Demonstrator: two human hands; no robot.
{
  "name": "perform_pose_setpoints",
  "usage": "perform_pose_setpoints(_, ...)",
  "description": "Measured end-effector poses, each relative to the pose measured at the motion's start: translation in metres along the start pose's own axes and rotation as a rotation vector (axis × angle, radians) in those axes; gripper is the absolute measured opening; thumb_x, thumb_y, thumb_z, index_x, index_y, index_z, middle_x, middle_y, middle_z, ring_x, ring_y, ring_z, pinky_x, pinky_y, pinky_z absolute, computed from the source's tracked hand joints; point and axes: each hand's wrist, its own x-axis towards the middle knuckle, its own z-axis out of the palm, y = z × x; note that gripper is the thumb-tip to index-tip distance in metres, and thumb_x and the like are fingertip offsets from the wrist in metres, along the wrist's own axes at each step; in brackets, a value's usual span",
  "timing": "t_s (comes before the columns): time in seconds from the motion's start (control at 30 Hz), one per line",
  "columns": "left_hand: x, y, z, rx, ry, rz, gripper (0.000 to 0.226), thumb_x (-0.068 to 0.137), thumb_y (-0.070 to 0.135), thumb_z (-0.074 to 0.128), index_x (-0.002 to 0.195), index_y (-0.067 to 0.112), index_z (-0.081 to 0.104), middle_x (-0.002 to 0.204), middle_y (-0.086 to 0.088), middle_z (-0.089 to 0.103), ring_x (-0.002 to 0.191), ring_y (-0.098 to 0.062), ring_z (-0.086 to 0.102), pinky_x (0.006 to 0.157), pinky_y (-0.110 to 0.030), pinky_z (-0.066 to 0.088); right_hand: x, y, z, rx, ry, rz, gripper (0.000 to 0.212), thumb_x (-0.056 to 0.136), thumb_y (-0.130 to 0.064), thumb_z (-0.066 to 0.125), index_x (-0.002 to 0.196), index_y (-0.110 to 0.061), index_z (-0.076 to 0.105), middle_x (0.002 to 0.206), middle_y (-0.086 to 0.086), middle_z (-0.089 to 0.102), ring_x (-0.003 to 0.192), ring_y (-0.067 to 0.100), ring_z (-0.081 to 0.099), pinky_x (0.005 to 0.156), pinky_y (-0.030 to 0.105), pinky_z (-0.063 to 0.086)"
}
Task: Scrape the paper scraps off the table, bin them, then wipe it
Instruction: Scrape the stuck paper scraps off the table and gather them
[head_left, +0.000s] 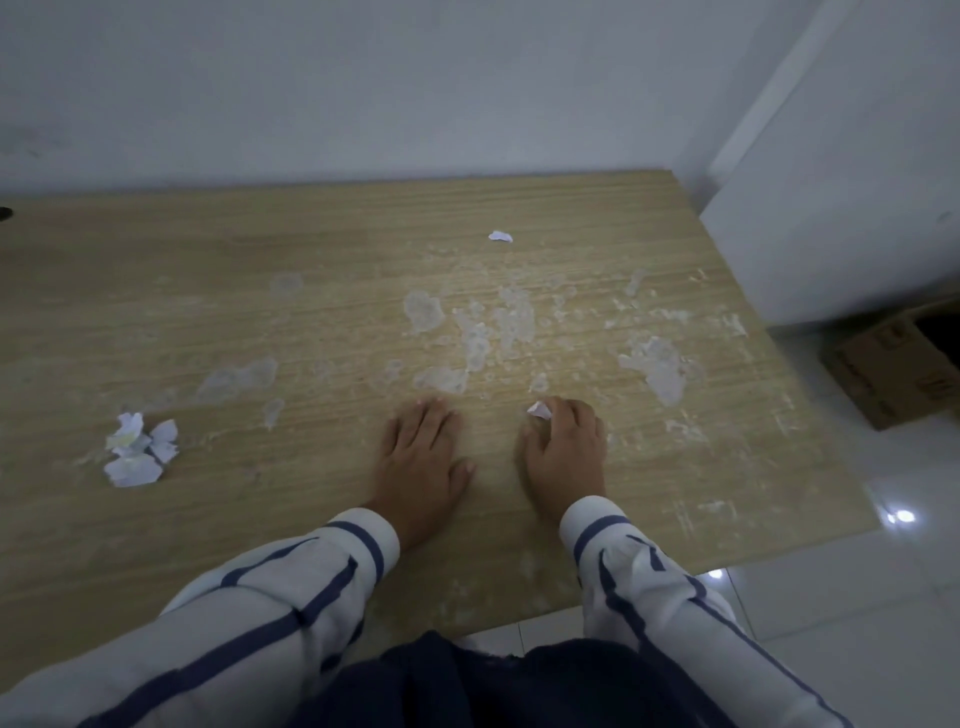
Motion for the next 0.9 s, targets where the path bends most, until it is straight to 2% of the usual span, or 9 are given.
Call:
perform_pose_setpoints(0.2, 0.012, 0.009, -0.004, -0.045, -0.014, 0.017, 0.077, 0.082, 0.054, 0.009, 0.146, 0.015, 0.024, 0.156, -0.007, 0.013, 0.144, -0.023, 0.001, 0.112, -0.039, -0.006, 0.014, 0.001, 0.001, -0.043, -0.017, -0.022, 0.028, 0.088, -0.015, 0.047, 0.113, -0.008, 0.059, 0.114, 0.014, 0.055, 0.102, 0.033, 0.046, 0.087, 0.04, 0.038)
perform_pose_setpoints(0.33, 0.017, 0.012, -0.007, -0.124, -0.016, 0.004, 0.057, 0.094, 0.042, 0.034, 0.145, 0.018, 0.028, 0.157, -0.003, 0.013, 0.144, -0.019, 0.0, 0.111, -0.035, -0.009, 0.017, 0.002, 0.005, -0.001, -0.04, -0.052, 0.029, 0.084, -0.016, 0.041, 0.098, -0.008, 0.065, 0.101, 0.014, 0.06, 0.092, 0.032, 0.05, 0.081, 0.04, 0.042)
perform_pose_setpoints(0.4, 0.02, 0.012, -0.006, -0.17, -0.011, 0.005, 0.052, 0.094, 0.037, 0.041, 0.143, 0.021, 0.033, 0.156, -0.002, 0.016, 0.144, -0.018, 0.001, 0.112, -0.035, -0.007, 0.019, 0.0, 0.005, 0.041, -0.054, -0.058, 0.029, 0.082, -0.017, 0.041, 0.092, -0.01, 0.066, 0.097, 0.012, 0.062, 0.089, 0.031, 0.052, 0.08, 0.04, 0.043)
perform_pose_setpoints(0.57, 0.026, 0.01, -0.005, -0.282, 0.045, -0.004, 0.043, 0.097, 0.032, 0.04, 0.138, 0.02, 0.043, 0.152, -0.001, 0.028, 0.143, -0.018, 0.011, 0.114, -0.034, 0.001, 0.021, -0.011, 0.01, 0.124, -0.131, -0.146, 0.017, 0.085, -0.014, 0.051, 0.086, -0.008, 0.066, 0.089, 0.012, 0.065, 0.083, 0.027, 0.055, 0.078, 0.039, 0.047)
perform_pose_setpoints(0.63, 0.027, 0.008, -0.008, -0.353, 0.064, -0.023, 0.041, 0.098, 0.032, 0.039, 0.135, 0.016, 0.047, 0.146, -0.003, 0.039, 0.14, -0.019, 0.023, 0.113, -0.029, 0.006, 0.019, -0.022, 0.012, 0.166, -0.18, -0.183, 0.015, 0.087, -0.01, 0.051, 0.089, -0.007, 0.066, 0.093, 0.012, 0.064, 0.082, 0.021, 0.052, 0.074, 0.03, 0.042)
perform_pose_setpoints(0.67, 0.027, 0.007, -0.011, -0.393, 0.069, -0.031, 0.041, 0.097, 0.034, 0.037, 0.131, 0.015, 0.051, 0.139, -0.004, 0.048, 0.134, -0.02, 0.033, 0.11, -0.027, 0.012, 0.018, -0.029, 0.013, 0.179, -0.207, -0.193, 0.015, 0.088, -0.009, 0.05, 0.092, -0.006, 0.065, 0.096, 0.012, 0.063, 0.081, 0.018, 0.049, 0.072, 0.025, 0.038)
perform_pose_setpoints(0.73, 0.025, 0.004, -0.019, -0.493, 0.105, -0.034, 0.04, 0.092, 0.036, 0.036, 0.112, 0.016, 0.064, 0.112, -0.005, 0.065, 0.106, -0.02, 0.056, 0.096, -0.025, 0.034, 0.015, -0.041, 0.016, 0.205, -0.24, -0.214, 0.016, 0.089, -0.008, 0.049, 0.095, -0.005, 0.063, 0.099, 0.012, 0.062, 0.08, 0.014, 0.045, 0.07, 0.022, 0.033)
perform_pose_setpoints(0.8, 0.022, -0.003, -0.028, -0.577, 0.143, -0.063, 0.031, 0.091, 0.03, 0.041, 0.096, 0.017, 0.069, 0.089, -0.002, 0.069, 0.08, -0.015, 0.06, 0.076, -0.028, 0.046, 0.013, -0.051, 0.021, 0.241, -0.253, -0.236, 0.014, 0.09, -0.008, 0.049, 0.094, -0.006, 0.062, 0.097, 0.011, 0.062, 0.08, 0.014, 0.047, 0.068, 0.021, 0.034)
perform_pose_setpoints(0.9, 0.013, -0.019, -0.035, -0.582, 0.161, -0.16, 0.023, 0.093, 0.019, 0.048, 0.1, 0.019, 0.07, 0.09, 0.0, 0.07, 0.078, -0.014, 0.062, 0.071, -0.028, 0.049, 0.01, -0.067, 0.029, 0.282, -0.274, -0.26, 0.006, 0.088, -0.009, 0.054, 0.085, -0.013, 0.057, 0.084, 0.003, 0.06, 0.074, 0.014, 0.05, 0.058, 0.016, 0.034)
